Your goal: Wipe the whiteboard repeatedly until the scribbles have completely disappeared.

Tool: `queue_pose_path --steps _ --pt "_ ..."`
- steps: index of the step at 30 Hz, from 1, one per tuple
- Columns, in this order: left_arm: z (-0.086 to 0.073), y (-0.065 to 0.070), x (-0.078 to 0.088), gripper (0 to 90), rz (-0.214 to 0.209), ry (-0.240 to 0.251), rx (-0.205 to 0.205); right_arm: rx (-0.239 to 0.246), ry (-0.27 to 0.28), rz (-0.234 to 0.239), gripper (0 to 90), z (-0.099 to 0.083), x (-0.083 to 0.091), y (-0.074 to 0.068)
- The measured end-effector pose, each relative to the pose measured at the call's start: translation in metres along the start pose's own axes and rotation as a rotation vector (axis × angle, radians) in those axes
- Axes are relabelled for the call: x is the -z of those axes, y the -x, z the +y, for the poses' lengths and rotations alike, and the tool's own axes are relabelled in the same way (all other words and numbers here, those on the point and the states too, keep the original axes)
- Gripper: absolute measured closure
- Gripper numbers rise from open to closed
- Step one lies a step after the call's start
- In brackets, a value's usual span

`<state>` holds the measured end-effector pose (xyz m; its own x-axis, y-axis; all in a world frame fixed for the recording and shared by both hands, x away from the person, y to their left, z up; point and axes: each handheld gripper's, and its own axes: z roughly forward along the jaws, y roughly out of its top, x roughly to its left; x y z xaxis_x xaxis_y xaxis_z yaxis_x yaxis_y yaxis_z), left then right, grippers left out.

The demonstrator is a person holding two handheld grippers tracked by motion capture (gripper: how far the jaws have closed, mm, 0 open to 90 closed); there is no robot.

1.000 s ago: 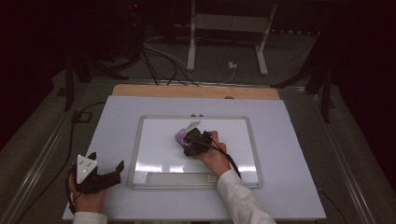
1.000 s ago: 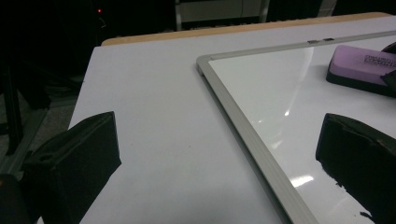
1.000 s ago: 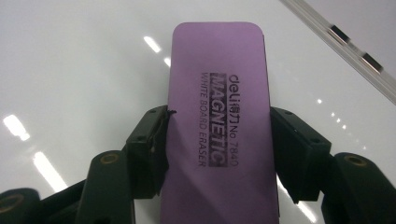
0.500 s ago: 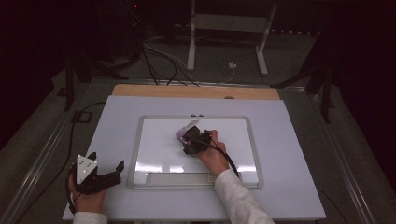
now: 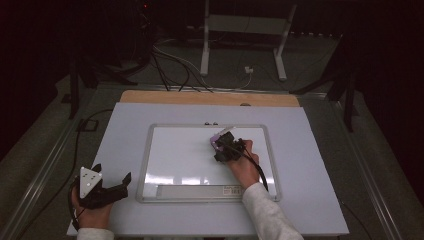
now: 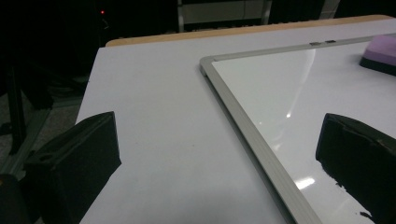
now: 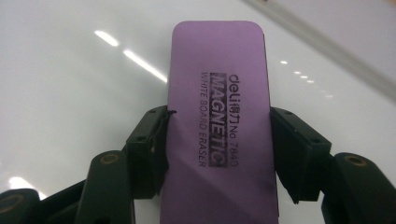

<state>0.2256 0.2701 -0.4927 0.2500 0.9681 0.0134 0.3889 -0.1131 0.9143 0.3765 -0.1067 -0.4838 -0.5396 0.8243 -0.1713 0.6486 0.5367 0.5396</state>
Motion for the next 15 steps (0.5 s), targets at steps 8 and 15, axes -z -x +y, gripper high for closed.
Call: queue_pose_path --steps 8,15 --pt "0.000 0.001 -0.001 0.6 0.001 -0.005 -0.007 0.007 0.052 0.087 41.6 -0.018 0.016 -0.008" --pt "0.000 0.001 -0.001 0.6 0.000 -0.004 -0.003 0.036 0.041 0.101 41.5 -0.022 0.017 -0.016"
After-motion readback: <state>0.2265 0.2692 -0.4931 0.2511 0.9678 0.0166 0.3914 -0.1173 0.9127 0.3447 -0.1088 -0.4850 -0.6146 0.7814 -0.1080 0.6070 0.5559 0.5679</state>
